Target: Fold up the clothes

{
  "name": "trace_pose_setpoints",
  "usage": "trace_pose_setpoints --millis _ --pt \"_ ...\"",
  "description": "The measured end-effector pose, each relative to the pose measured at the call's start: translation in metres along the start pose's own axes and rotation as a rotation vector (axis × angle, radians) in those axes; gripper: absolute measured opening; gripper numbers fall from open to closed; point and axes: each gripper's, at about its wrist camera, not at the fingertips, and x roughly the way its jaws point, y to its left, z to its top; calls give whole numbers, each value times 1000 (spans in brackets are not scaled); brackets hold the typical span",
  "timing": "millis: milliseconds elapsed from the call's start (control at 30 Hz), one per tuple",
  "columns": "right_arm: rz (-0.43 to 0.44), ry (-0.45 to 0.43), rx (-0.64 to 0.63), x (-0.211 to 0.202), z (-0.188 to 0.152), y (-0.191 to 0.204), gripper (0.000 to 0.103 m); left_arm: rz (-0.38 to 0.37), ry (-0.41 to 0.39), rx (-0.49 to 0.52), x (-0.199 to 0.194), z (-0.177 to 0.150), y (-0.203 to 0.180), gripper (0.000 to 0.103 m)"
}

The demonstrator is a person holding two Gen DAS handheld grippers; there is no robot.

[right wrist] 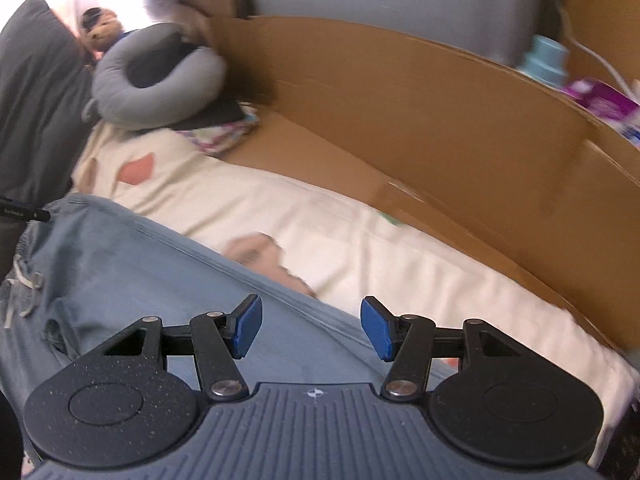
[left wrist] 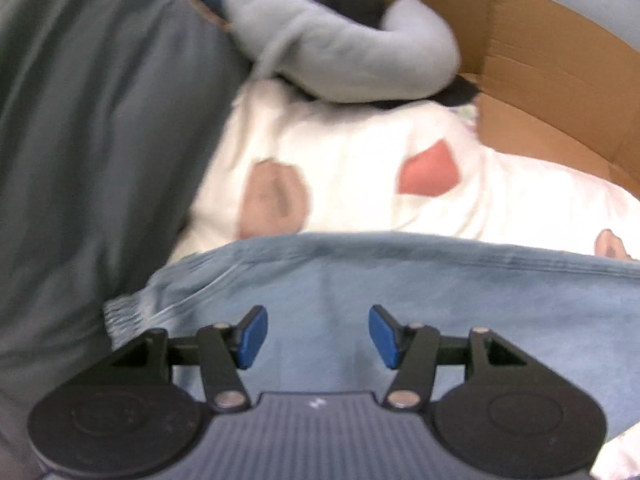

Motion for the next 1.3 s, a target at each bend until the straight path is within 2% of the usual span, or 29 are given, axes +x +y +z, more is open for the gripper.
trace_pose_setpoints --millis 100,233,500,667,867,1033,1233,1300 --pt "-38 -5 42 -15 -16 -25 62 -23 -8 50 6 8 -20 61" --pt "-65 15 78 -25 -29 -44 63 -35 -9 64 11 21 -37 61" --pt "-119 55 150 -45 -57 -83 64 -96 50 86 12 58 -56 64" --pt "-163 69 197 -55 -73 -109 67 -108 65 108 16 71 -76 65" --pt "-208 57 296 -41 -106 -146 67 -126 97 146 31 65 -110 66" --pt "-230 28 381 -20 -139 -169 67 -149 111 243 42 59 -141 66" --pt "-238 -7 337 -4 -166 -177 67 -192 112 311 45 58 -168 66" --pt "-232 -46 366 -1 -174 -183 67 -212 105 339 44 60 -177 66"
